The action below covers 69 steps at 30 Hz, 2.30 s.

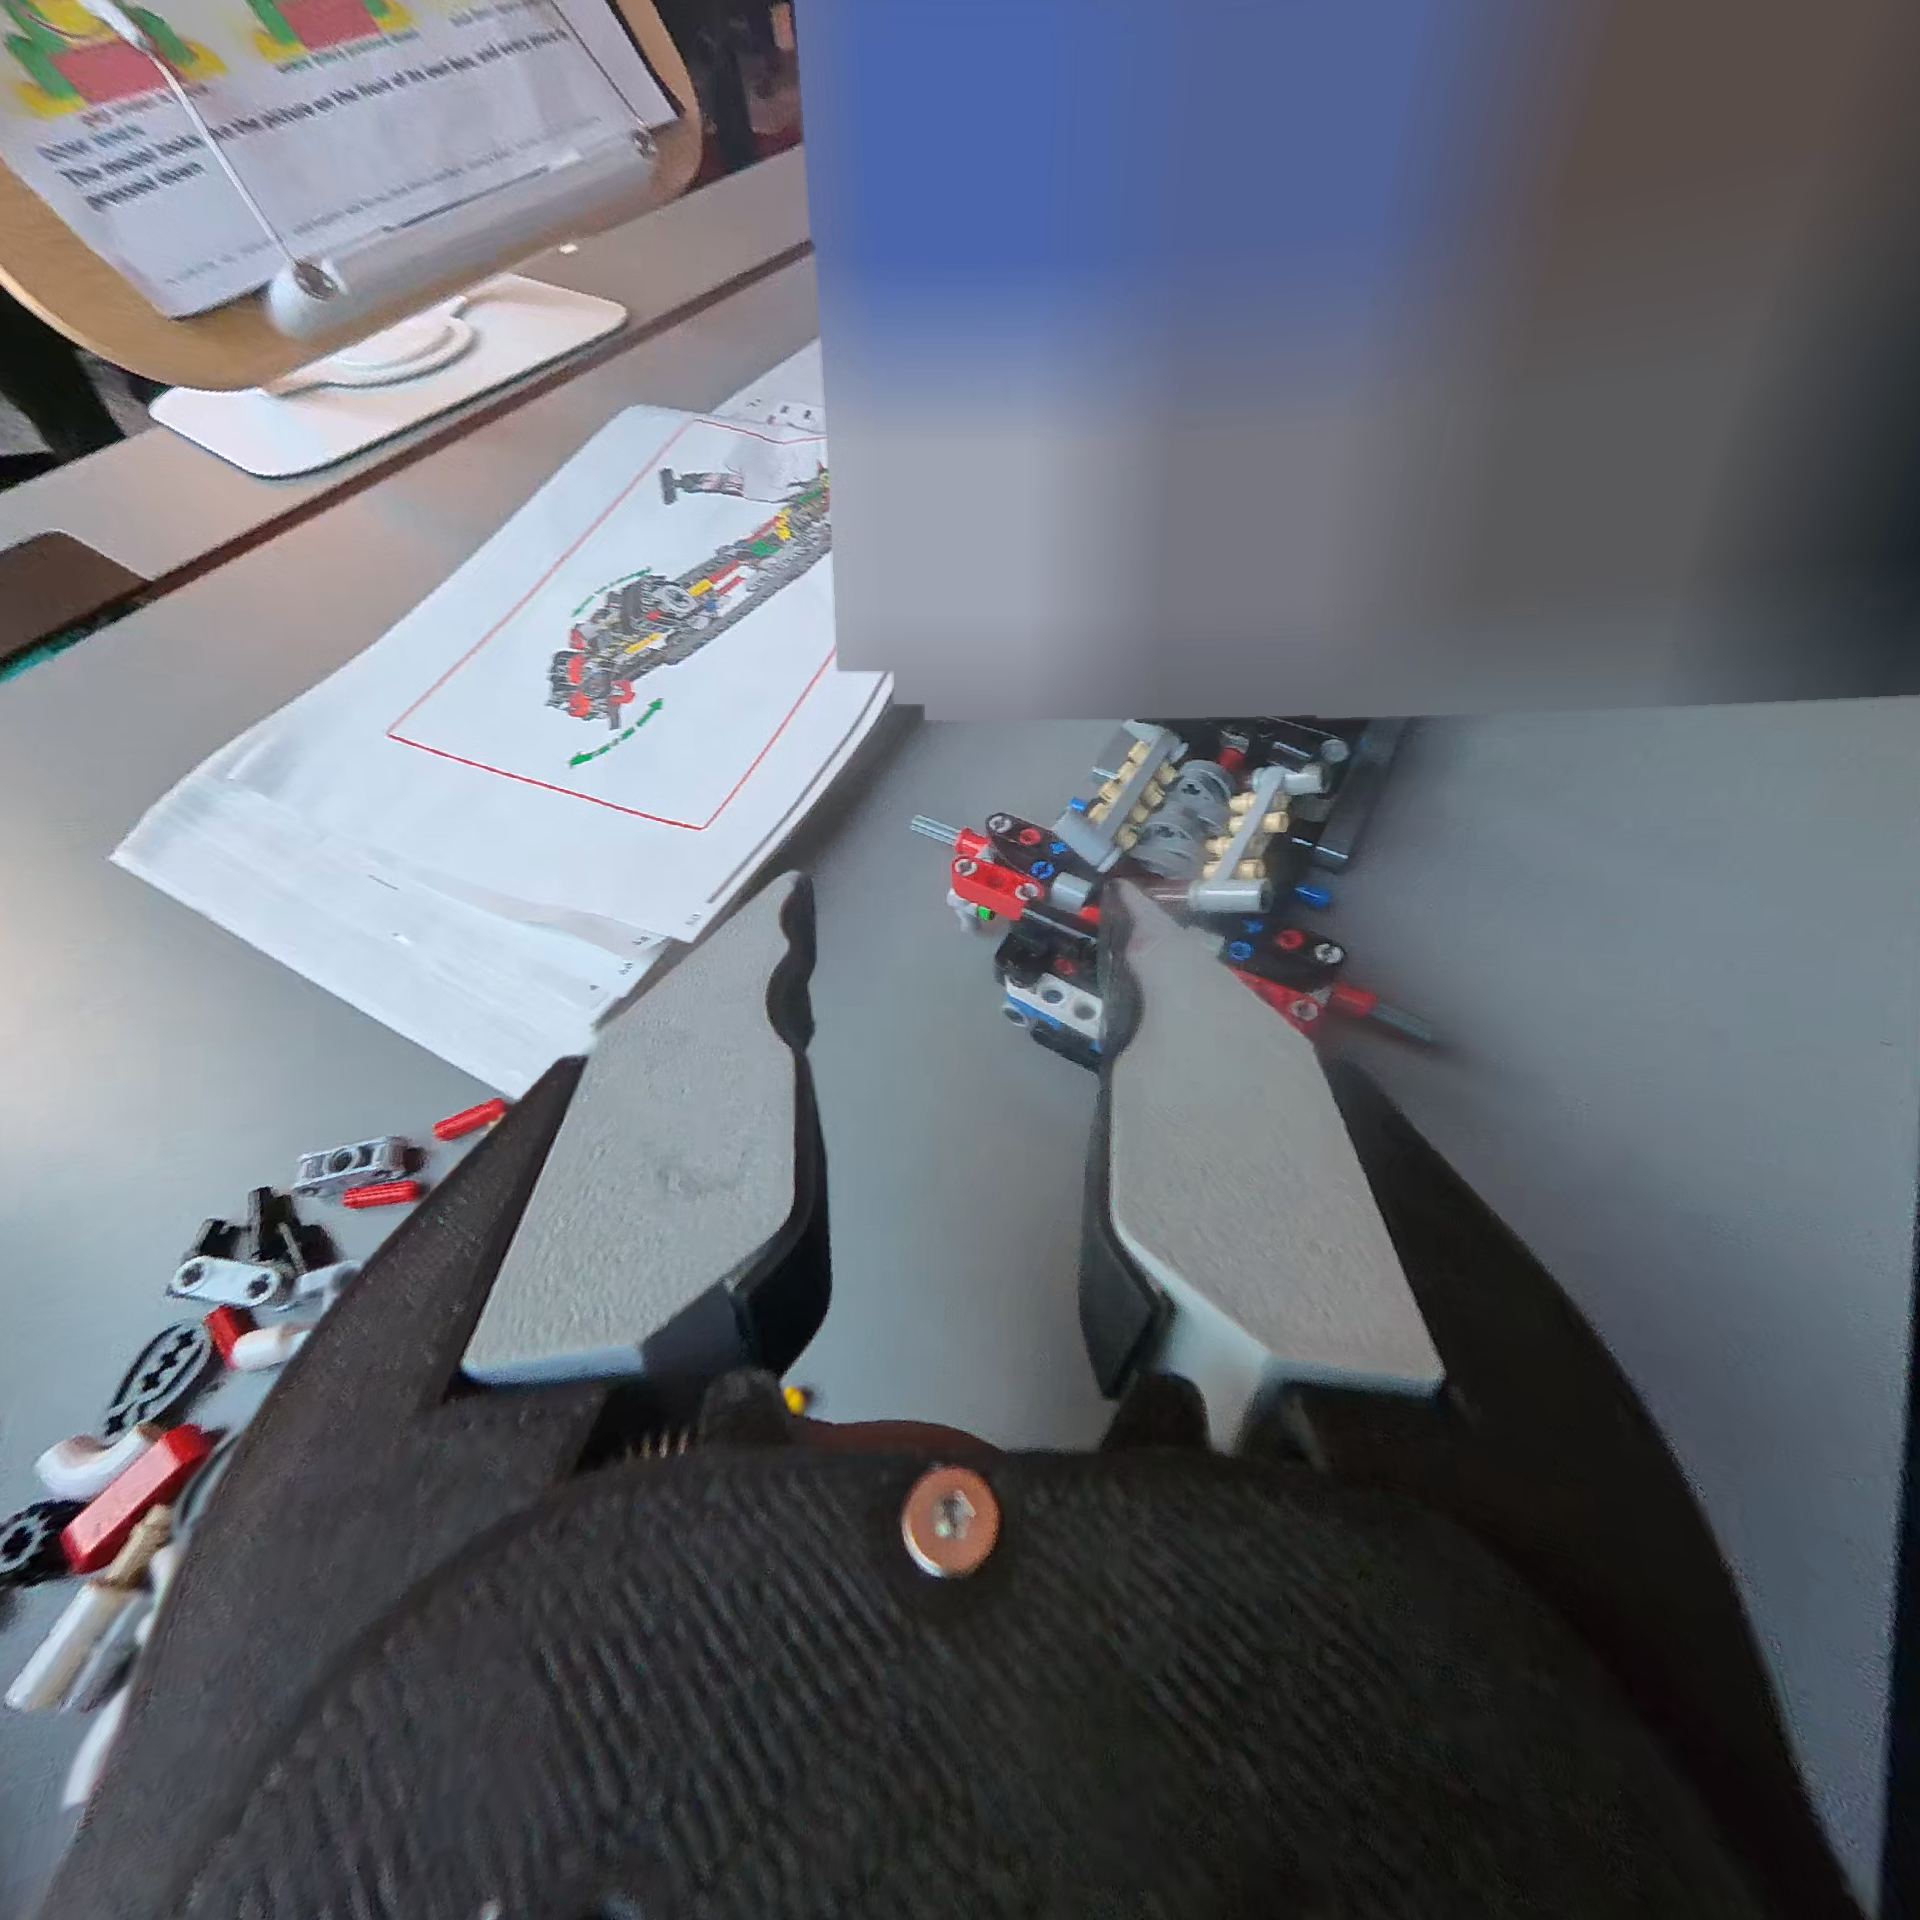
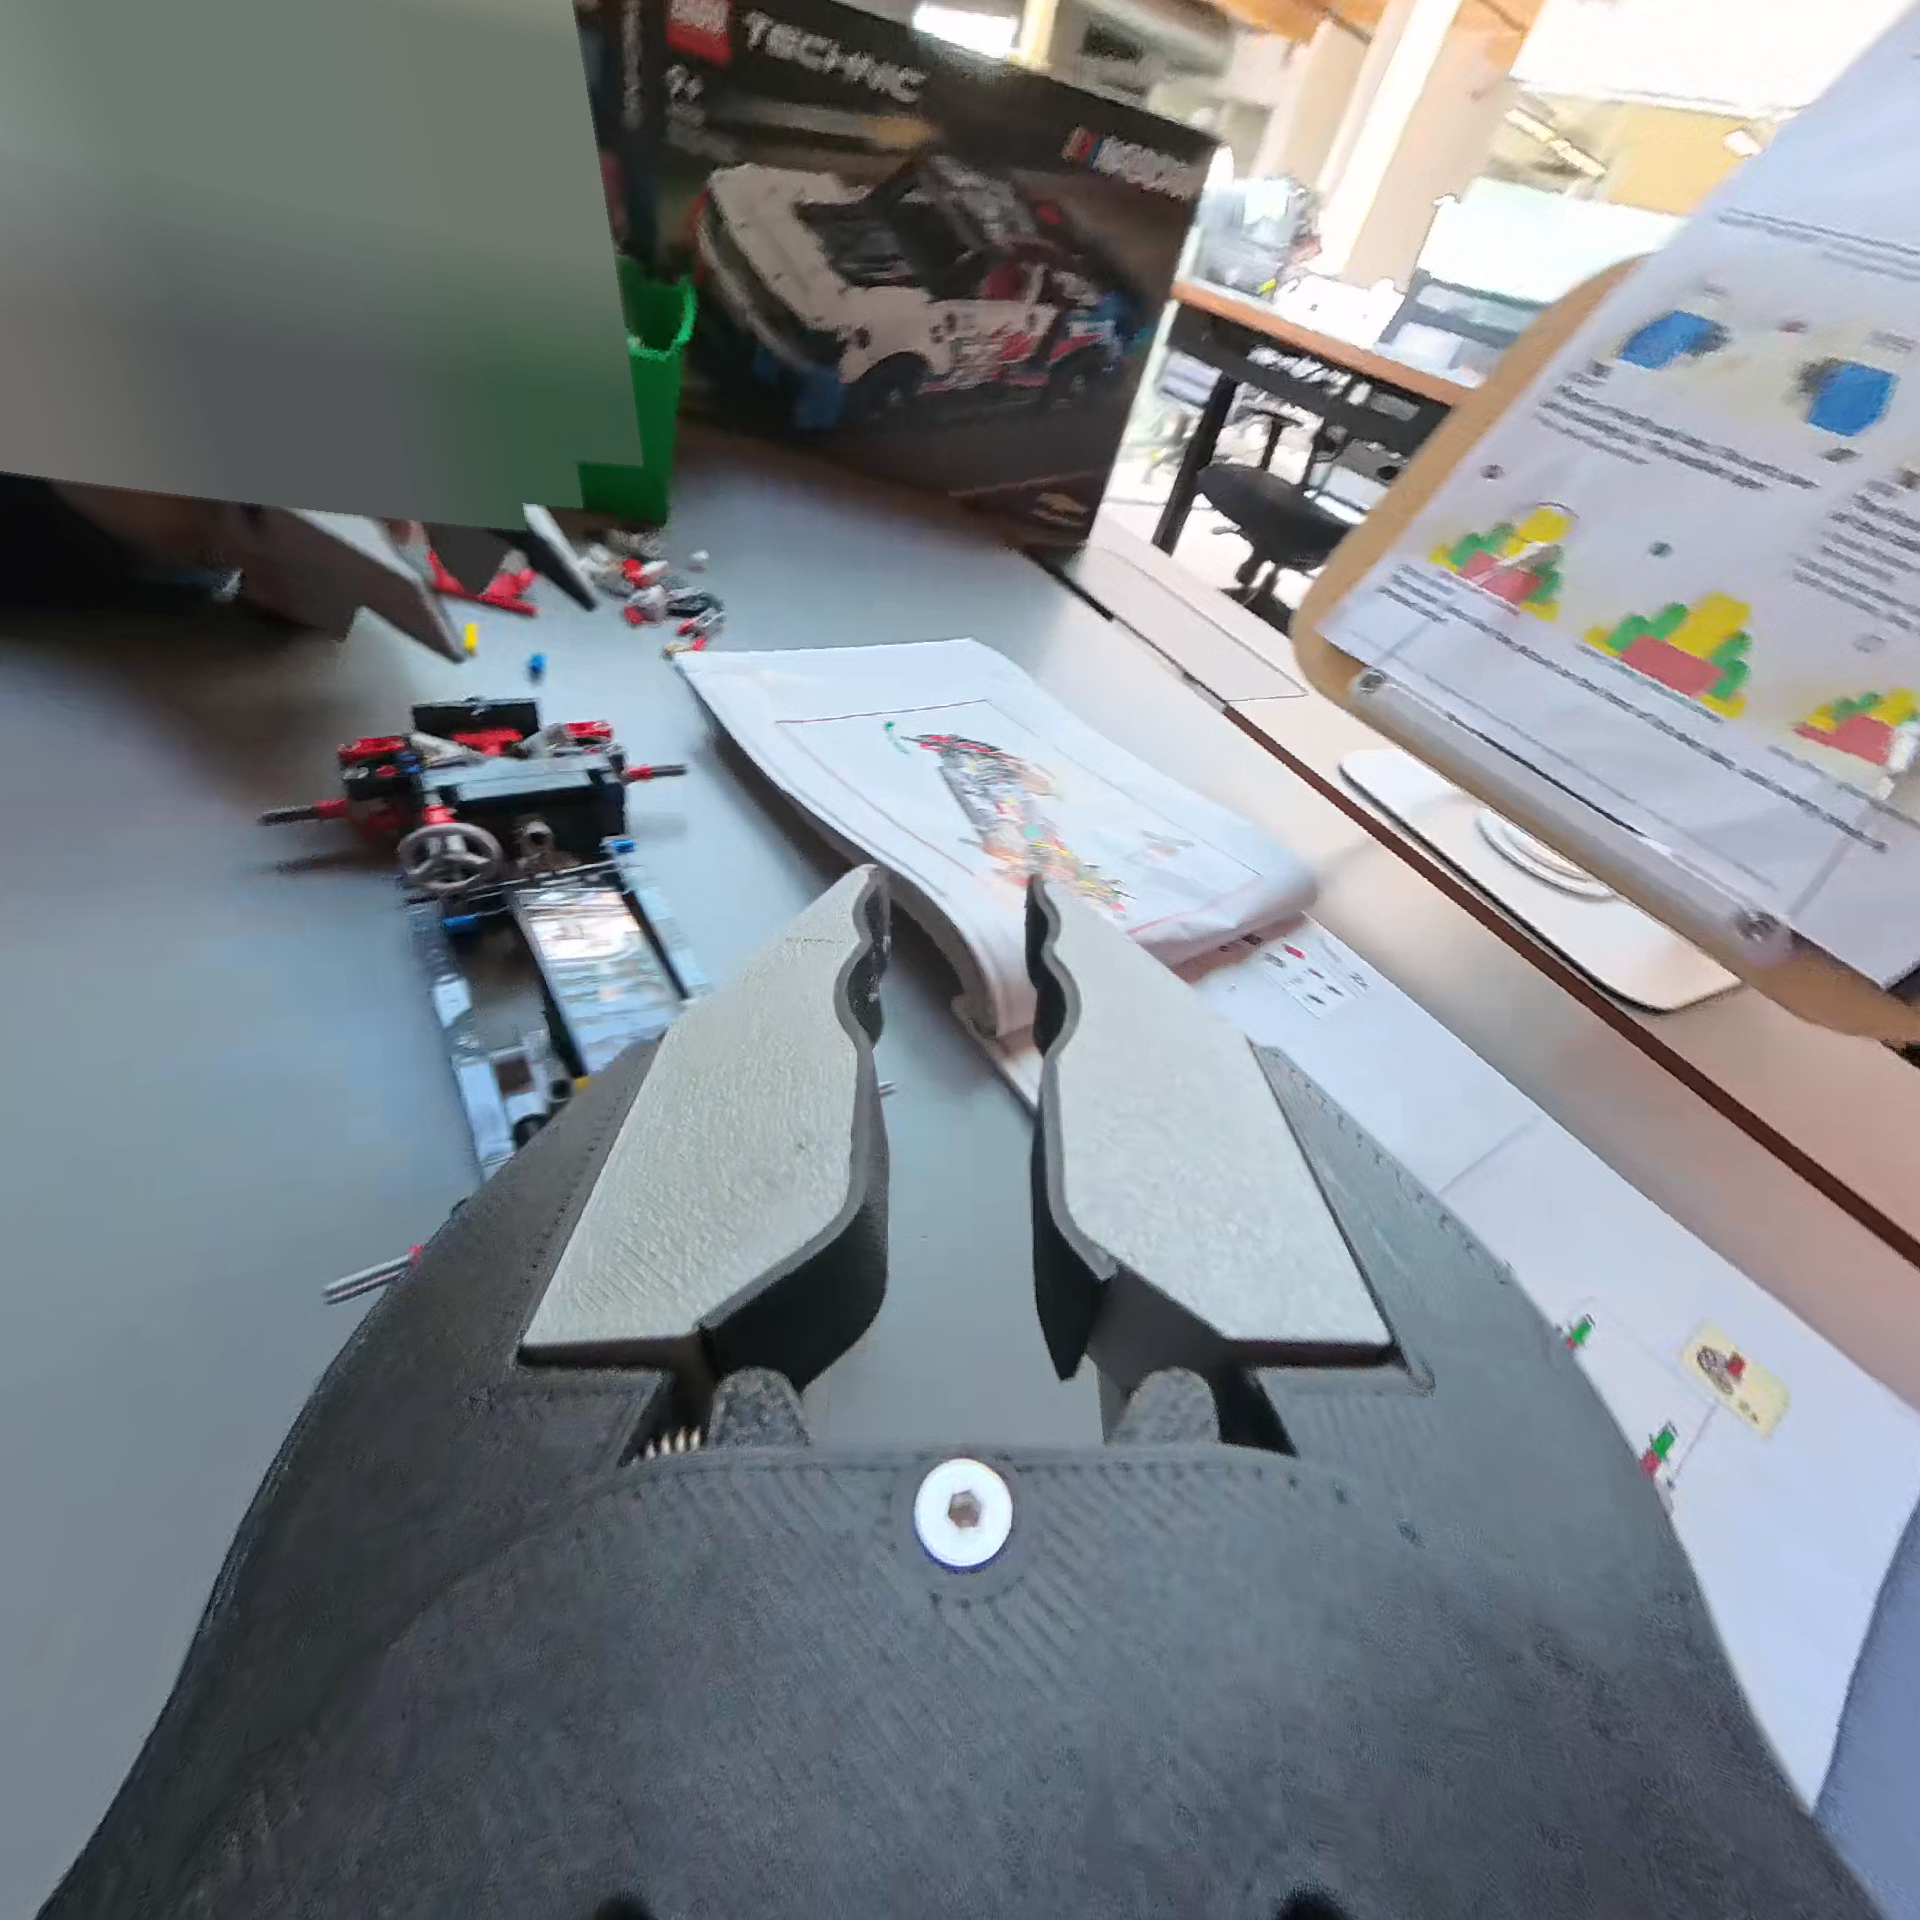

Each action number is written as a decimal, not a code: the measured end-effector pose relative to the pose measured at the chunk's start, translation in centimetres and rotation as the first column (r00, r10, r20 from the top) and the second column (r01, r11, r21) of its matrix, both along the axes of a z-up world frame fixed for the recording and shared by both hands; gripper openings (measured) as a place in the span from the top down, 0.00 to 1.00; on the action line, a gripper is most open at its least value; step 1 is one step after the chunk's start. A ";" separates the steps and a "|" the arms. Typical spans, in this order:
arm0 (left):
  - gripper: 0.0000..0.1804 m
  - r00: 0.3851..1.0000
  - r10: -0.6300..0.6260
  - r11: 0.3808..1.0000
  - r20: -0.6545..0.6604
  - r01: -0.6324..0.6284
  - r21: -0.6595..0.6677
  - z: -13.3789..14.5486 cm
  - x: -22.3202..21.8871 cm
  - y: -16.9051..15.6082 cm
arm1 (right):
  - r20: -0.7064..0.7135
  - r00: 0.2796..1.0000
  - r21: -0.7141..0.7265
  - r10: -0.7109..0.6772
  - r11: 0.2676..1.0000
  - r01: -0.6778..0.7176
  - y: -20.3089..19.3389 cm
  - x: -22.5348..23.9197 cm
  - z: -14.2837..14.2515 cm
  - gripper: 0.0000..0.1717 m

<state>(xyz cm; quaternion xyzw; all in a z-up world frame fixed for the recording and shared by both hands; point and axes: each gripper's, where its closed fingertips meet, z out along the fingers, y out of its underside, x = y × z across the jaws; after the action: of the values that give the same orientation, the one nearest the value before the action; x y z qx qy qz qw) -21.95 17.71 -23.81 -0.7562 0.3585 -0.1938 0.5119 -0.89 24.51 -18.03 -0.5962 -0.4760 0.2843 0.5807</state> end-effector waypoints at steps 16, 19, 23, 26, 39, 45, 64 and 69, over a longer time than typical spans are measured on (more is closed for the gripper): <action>0.76 0.965 0.193 0.964 -0.179 -0.152 0.216 0.2 -2.6 2.0 | -0.155 0.985 -0.103 -0.079 0.993 0.063 3.7 2.3 -0.9 0.87; 0.77 0.963 0.214 0.960 -0.167 -0.175 0.220 0.4 -3.1 2.2 | -0.142 0.987 -0.107 -0.074 0.992 0.059 3.8 2.0 -1.3 0.87; 0.78 0.958 0.237 0.954 -0.163 -0.198 0.226 0.4 -3.7 2.5 | -0.150 0.986 -0.123 -0.066 0.991 0.047 3.9 1.7 -1.5 0.88; 0.78 0.954 0.256 0.949 -0.157 -0.216 0.230 0.6 -4.2 2.7 | -0.155 0.986 -0.137 -0.060 0.990 0.038 4.1 1.5 -1.6 0.87; 0.79 0.953 0.273 0.945 -0.130 -0.240 0.223 0.8 -4.7 2.9 | -0.167 0.985 -0.145 -0.040 0.989 0.016 4.1 1.1 -1.5 0.88; 0.80 0.952 0.275 0.943 -0.135 -0.240 0.230 0.8 -4.8 2.9 | -0.164 0.986 -0.142 -0.039 0.990 0.015 4.1 1.1 -1.5 0.88; 0.80 0.949 0.286 0.940 -0.135 -0.250 0.232 0.8 -5.0 3.0 | -0.167 0.985 -0.138 -0.032 0.990 0.009 4.0 1.0 -1.5 0.89; 0.80 0.949 0.287 0.940 -0.128 -0.253 0.229 0.9 -5.1 3.0 | -0.167 0.985 -0.137 -0.031 0.990 0.008 4.0 1.0 -1.5 0.89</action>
<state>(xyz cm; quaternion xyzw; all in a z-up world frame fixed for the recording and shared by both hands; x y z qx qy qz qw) -27.01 20.71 -22.93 -0.7529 0.3094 -0.0215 0.5804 0.09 28.52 -19.52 -0.6128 -0.3988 0.3600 0.5795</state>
